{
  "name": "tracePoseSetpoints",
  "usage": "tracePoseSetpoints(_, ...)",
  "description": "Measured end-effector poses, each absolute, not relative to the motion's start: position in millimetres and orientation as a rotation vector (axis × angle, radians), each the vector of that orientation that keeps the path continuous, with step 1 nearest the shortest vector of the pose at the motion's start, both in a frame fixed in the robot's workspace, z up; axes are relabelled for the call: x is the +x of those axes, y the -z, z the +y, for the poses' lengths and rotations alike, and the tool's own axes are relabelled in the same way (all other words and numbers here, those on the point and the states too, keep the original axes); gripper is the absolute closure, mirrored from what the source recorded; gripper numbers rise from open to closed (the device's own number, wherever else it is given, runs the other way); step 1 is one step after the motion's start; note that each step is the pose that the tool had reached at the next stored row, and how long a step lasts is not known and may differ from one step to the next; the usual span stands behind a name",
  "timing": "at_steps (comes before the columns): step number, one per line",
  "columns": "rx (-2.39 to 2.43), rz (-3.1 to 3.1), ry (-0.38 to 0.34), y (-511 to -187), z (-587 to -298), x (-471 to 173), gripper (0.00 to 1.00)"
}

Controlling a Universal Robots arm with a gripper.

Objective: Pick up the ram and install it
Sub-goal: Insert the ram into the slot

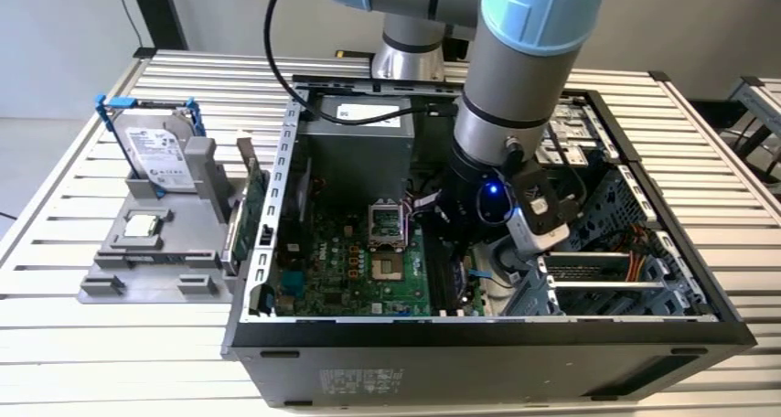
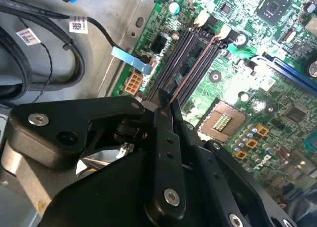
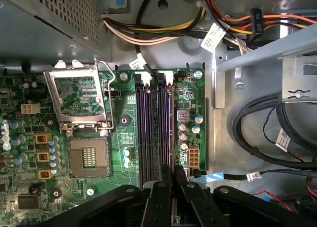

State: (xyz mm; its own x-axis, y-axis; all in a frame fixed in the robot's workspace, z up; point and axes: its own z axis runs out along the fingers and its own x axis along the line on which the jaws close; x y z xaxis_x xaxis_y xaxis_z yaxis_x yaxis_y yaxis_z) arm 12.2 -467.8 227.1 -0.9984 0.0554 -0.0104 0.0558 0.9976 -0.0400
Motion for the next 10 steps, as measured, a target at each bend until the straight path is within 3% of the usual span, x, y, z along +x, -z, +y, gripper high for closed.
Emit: tracePoseSetpoints(10,0.087,3.124,0.063,-219.9,-468.1,12.6,1.0)
